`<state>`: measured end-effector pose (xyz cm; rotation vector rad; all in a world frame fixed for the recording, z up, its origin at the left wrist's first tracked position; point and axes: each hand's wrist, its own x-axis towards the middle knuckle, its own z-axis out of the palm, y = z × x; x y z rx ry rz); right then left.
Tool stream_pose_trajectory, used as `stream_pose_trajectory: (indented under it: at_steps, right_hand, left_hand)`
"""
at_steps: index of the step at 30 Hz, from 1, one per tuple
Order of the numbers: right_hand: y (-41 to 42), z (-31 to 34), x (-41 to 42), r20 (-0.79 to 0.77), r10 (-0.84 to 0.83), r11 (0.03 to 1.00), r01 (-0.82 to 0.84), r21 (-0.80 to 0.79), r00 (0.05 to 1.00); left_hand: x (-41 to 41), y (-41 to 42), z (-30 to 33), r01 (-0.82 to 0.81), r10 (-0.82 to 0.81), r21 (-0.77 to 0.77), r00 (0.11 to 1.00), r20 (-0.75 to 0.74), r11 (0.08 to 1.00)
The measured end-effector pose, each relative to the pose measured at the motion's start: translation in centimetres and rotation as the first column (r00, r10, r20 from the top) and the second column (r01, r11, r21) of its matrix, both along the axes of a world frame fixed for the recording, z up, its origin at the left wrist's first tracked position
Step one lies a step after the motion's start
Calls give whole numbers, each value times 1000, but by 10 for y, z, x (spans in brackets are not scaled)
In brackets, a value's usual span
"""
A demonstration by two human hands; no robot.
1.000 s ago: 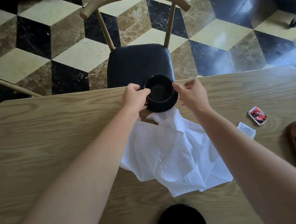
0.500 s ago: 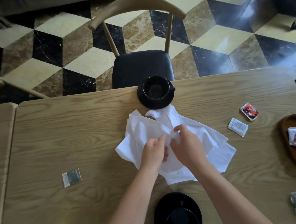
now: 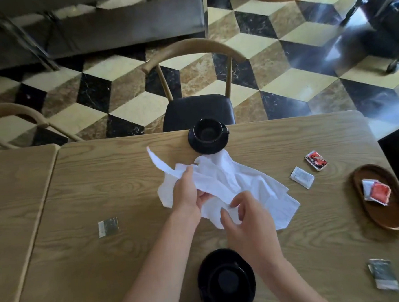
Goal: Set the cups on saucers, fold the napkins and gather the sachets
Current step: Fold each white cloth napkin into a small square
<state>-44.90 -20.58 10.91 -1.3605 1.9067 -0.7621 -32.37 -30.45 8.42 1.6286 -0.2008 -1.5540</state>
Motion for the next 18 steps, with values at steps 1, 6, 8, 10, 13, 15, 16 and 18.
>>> stream_pose_trajectory:
  at_steps: [1,6,8,10,13,15,16,18]
  right_hand:
    - [4,11,3,229,-94,991,70,112,969]
    - [11,49,24,799,-331,893,-108,437,502]
    - [4,56,27,835,-414,883,-62,465,362]
    - [-5,62,26,857,-443,888,1,459,263]
    - [-15,75,34,890,-402,912,4,411,215]
    - [-17,81,45,878,-411,906,6,423,243]
    - [-16,83,53,873,-423,900,3,435,244]
    - [-13,87,75,876,-437,895,1,446,205]
  left_hand:
    - [-2,4,12,-15,14,-39,1000,-20,999]
    - [-8,28,67,11,-18,-99,997,-73,995]
    - [0,38,85,76,-83,-173,996,-32,982]
    - [11,48,103,151,-144,-324,989,46,934]
    - [36,66,127,239,-188,-431,969,158,870]
    - [59,78,137,239,-151,-469,965,216,850]
    - [74,84,140,247,-141,-508,961,239,825]
    - [108,94,148,276,-132,-601,953,273,750]
